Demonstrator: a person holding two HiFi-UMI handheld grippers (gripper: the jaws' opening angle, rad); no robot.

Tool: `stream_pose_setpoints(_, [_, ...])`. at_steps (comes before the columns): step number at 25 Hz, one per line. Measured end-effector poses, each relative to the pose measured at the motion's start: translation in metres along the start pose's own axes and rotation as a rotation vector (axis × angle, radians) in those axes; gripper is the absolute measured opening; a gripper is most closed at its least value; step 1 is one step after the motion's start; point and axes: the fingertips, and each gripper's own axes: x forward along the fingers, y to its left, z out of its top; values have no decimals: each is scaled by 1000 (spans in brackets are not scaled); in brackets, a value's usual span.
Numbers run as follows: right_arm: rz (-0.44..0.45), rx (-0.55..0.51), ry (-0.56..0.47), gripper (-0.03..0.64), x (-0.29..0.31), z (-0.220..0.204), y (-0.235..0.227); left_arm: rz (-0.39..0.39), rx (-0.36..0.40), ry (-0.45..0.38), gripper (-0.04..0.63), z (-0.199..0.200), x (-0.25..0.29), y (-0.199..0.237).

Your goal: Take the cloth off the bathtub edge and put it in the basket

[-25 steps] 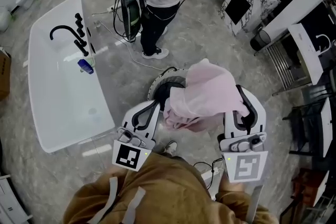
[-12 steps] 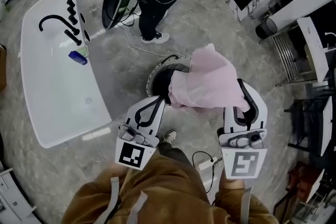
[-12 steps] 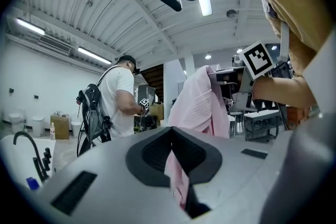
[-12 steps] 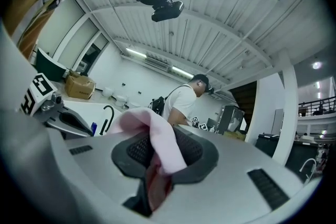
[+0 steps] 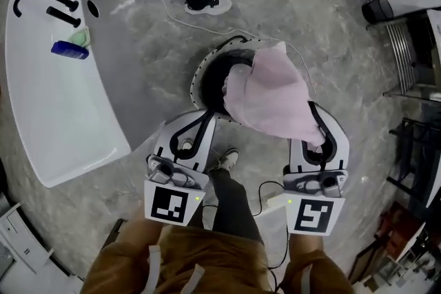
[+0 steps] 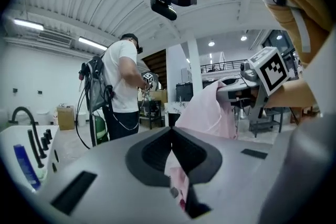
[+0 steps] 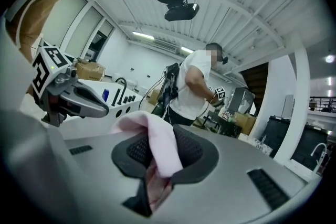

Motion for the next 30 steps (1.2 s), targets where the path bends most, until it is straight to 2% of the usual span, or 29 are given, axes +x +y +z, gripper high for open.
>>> stream_pose_setpoints(6, [5, 17, 48, 79, 26, -99, 33, -5, 8, 51, 8, -73, 21, -9])
stream_pose_setpoints(12, [14, 48, 64, 80, 54, -176, 76, -20, 8, 76, 8, -151, 31, -11])
stream_pose_setpoints(15, [41, 31, 65, 80, 67, -219, 100, -6, -4, 63, 6, -196, 44, -15])
stream_pose_setpoints(21, [80, -4, 168, 81, 79, -315, 142, -47, 6, 44, 8, -270, 65, -32])
stream_pose_setpoints(28, [165, -22, 242, 92, 103, -385, 175, -34, 40, 41, 6, -333, 75, -16])
stream_pose_setpoints(30, [223, 0, 251, 94, 113, -393, 180, -25, 30, 26, 6, -344, 82, -15])
